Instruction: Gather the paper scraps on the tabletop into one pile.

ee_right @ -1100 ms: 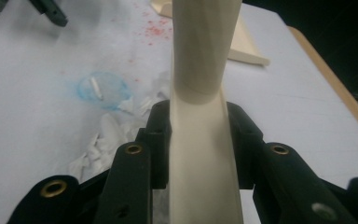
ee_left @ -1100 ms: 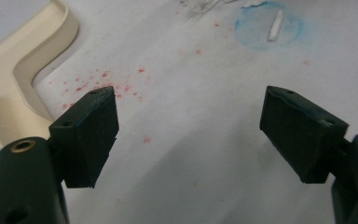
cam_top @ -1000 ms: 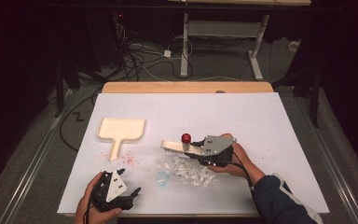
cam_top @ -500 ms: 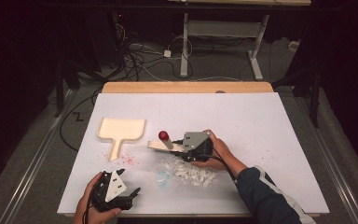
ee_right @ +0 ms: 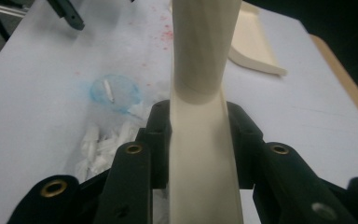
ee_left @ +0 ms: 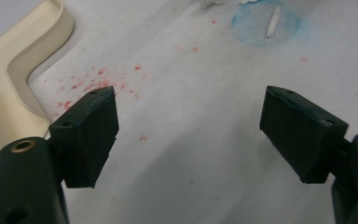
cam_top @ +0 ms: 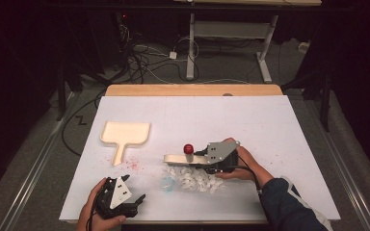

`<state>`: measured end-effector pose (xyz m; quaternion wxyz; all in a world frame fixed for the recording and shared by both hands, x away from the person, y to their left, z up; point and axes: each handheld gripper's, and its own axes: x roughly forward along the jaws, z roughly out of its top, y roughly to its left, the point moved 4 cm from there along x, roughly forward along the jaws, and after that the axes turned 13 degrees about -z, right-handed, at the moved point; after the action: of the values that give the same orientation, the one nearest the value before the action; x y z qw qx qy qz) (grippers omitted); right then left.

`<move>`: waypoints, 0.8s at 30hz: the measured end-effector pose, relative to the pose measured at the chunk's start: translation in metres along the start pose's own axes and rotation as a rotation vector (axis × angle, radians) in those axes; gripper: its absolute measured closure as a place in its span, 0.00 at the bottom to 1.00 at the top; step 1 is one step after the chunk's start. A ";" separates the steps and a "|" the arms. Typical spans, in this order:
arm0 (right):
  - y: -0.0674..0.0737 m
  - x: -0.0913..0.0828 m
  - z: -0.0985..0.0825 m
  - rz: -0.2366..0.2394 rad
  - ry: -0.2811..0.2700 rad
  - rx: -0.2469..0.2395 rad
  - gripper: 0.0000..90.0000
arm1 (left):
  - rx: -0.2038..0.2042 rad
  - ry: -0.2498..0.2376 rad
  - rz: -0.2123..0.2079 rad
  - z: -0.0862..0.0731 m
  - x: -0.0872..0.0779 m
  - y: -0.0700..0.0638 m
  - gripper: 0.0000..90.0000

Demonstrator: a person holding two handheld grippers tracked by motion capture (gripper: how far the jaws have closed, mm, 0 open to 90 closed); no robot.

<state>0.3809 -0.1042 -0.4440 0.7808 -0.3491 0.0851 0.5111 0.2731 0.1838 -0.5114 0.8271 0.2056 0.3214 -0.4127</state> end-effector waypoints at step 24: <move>0.055 -0.038 0.033 0.013 0.013 0.320 0.76 | -0.050 -0.131 0.099 0.000 -0.030 0.015 0.19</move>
<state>0.3084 -0.0987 -0.4261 0.8226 -0.2233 0.1728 0.4936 0.2715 0.2092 -0.4891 0.8706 0.1728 0.2663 -0.3758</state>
